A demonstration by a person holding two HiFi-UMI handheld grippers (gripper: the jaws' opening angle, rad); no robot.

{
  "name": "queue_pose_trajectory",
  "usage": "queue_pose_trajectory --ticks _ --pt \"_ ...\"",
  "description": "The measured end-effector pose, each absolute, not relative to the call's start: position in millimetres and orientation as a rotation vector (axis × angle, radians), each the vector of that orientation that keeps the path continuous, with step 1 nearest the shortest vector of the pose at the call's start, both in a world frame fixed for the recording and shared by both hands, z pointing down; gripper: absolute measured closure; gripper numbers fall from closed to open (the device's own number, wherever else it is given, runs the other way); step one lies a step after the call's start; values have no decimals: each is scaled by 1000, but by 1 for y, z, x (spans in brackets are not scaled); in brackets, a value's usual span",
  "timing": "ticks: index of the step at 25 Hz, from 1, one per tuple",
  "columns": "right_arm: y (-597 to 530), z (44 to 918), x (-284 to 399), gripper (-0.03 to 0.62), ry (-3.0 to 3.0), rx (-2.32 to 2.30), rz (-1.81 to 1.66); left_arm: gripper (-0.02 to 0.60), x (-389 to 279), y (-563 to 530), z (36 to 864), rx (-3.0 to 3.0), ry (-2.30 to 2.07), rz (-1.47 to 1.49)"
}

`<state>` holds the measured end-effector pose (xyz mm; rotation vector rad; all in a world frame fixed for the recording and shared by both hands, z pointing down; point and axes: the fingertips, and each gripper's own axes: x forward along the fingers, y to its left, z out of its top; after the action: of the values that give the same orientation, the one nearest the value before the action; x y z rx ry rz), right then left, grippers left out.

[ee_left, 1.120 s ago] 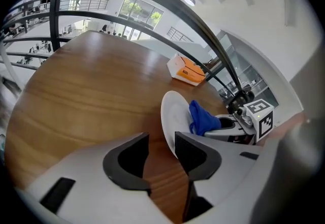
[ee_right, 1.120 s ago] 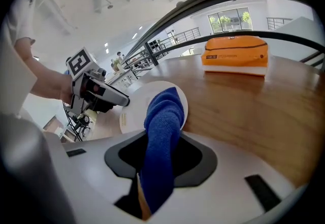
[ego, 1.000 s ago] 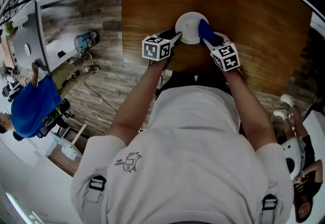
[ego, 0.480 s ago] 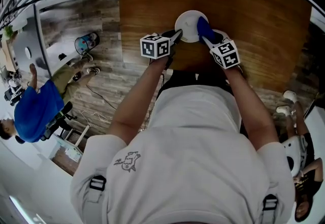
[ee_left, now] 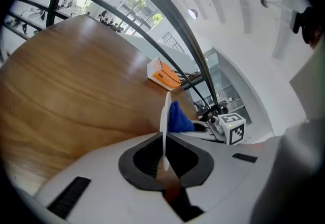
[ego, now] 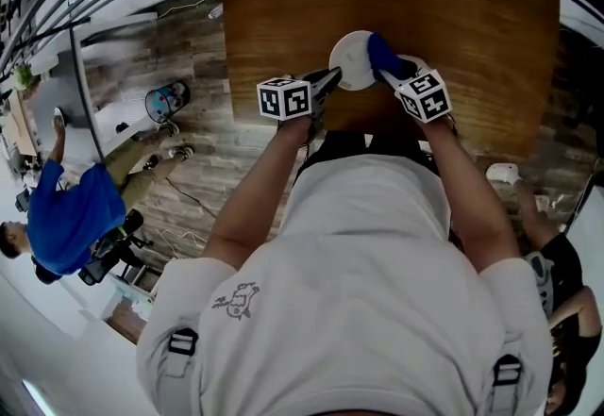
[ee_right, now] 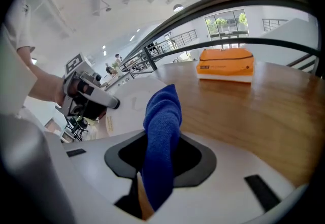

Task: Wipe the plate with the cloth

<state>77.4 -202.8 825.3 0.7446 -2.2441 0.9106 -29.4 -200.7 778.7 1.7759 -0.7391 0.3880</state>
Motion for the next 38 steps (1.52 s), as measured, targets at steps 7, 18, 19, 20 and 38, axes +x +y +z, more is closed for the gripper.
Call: queue_pose_trajectory --ticks 7,18,19,20,38 --pt "-237 753 89 462 -2315 924 795 560 -5 -182 730 1887 -642 393" --pt "-235 610 -1 464 -2563 875 536 568 -9 -222 638 2056 -605 217" --pt "-234 603 -4 465 -2579 893 549 569 -13 -227 629 2078 -611 204" --pt "-234 597 -5 465 -2592 916 563 569 -17 -231 620 2096 -610 185" --pt "-244 568 9 467 -2441 1084 514 565 -93 -237 552 2123 -547 -29"
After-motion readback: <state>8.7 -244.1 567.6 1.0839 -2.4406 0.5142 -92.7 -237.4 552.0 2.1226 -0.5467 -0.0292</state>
